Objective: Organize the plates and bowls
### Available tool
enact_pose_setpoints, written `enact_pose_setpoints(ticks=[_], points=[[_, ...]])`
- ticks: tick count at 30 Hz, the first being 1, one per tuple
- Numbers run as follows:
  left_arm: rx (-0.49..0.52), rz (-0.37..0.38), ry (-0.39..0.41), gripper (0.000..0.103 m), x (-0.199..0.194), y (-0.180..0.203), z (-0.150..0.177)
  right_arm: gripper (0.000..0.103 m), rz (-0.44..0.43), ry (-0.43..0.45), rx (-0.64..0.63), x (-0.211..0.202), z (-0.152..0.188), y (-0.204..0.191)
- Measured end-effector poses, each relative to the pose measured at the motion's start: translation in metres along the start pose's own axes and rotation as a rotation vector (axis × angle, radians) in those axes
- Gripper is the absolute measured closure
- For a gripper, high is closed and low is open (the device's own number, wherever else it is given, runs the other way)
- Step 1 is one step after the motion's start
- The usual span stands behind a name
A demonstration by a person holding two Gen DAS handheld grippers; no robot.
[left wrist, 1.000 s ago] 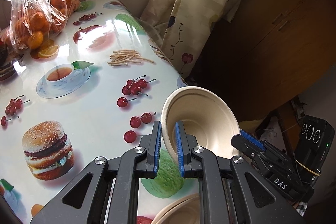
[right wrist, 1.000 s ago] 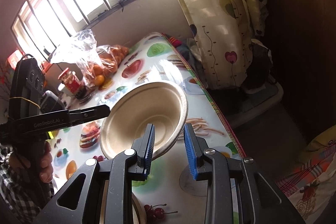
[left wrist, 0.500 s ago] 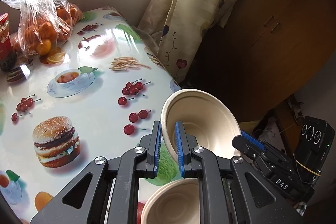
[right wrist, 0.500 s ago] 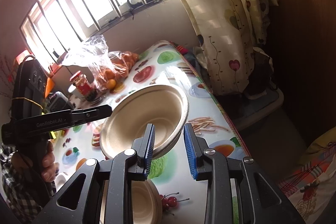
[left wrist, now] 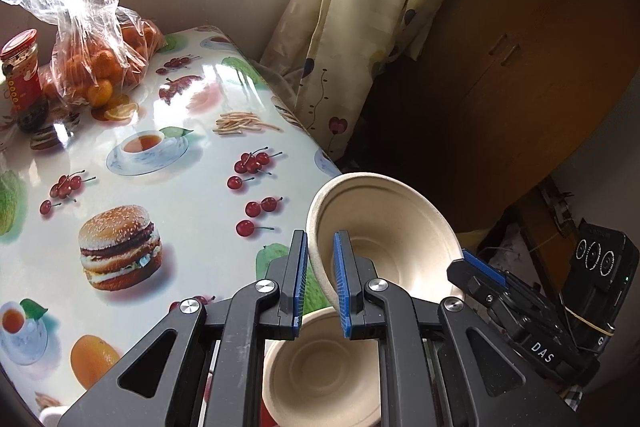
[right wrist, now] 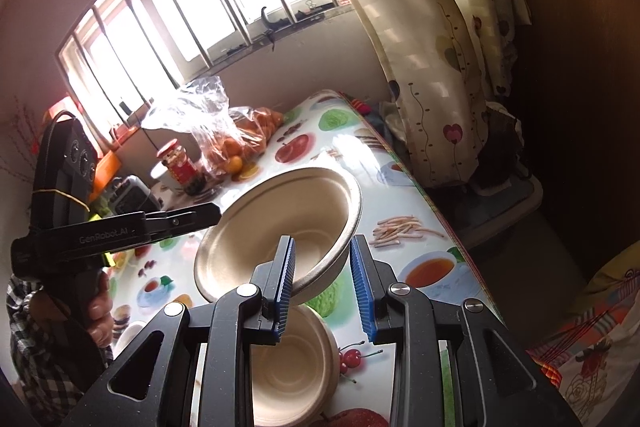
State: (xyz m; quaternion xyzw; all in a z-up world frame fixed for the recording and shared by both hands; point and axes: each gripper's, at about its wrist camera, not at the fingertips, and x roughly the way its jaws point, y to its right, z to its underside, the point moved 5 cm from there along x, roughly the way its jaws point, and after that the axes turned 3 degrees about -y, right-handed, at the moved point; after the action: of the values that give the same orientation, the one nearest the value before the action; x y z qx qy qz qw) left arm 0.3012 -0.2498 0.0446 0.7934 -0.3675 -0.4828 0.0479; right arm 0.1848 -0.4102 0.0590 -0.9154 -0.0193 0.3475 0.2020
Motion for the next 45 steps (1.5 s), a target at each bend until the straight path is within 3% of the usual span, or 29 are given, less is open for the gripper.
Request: enact_pose_setpoints(ticks=[15,45], points=[[0.0,0.014,0.027,0.089,-0.027,0.001,0.031,0.075,-0.029,0.026,-0.004,-0.028,0.026,-0.018],[-0.021,-0.02,0.047,0.089,-0.052,-0.01,0.083,0.075,-0.055,0.013,-0.027,-0.039,0.069,-0.041]])
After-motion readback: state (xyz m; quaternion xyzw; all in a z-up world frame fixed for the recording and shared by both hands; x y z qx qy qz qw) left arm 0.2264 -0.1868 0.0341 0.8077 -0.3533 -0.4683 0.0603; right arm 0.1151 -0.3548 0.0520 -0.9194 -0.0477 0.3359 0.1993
